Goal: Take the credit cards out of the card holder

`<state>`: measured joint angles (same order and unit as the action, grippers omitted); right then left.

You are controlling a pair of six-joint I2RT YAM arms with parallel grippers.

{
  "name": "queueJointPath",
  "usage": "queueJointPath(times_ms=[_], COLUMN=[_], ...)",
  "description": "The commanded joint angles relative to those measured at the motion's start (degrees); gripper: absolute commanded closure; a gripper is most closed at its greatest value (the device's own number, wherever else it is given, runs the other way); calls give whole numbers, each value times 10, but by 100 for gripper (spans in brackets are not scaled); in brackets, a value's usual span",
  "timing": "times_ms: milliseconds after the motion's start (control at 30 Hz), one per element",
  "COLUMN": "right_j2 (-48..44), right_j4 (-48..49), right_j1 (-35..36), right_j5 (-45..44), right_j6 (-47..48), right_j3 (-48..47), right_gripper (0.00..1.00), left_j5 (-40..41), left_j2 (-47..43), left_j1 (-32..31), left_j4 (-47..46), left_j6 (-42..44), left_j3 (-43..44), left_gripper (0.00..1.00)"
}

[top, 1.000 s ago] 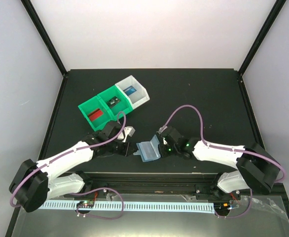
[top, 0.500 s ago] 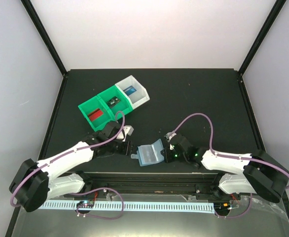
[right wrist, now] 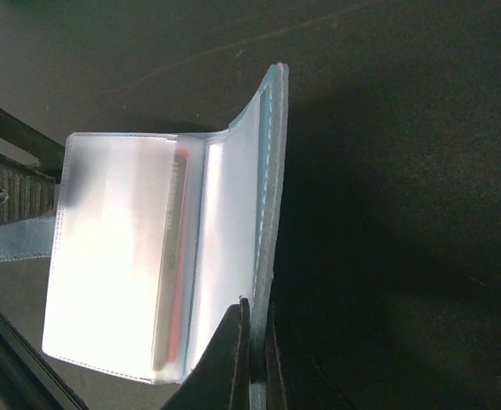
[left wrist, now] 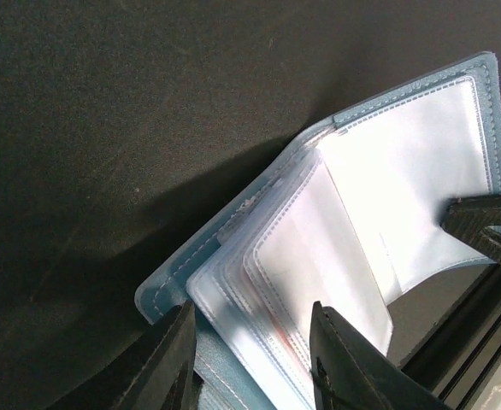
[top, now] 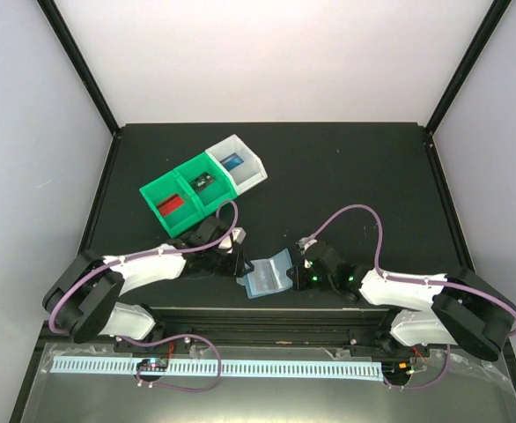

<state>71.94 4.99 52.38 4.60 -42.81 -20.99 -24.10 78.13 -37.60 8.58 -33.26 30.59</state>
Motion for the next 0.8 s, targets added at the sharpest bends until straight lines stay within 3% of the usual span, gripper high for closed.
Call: queueJointPath(times_ms=[0,267,500,767], right_j2=[-5,-1,-2,-12], right_j4=[-1,1,2,4], right_j1=[1,2,2,1], right_j5=[-15,-22,-28,-26], right_j6=[-12,-18,-21,-24], right_j3=[9,8,13,19], right_gripper=[99,99,99,99], left_j5=[-3,20,54,-14], left_j2=[3,-28,-44,-8], left_j1=[1,1,1,0], left_j4=[-32,-29,-23,-120], left_j6=[-4,-18,-25,-73], left_j3=[-7,-31,-49,-77], left_gripper=[62,64,58,63])
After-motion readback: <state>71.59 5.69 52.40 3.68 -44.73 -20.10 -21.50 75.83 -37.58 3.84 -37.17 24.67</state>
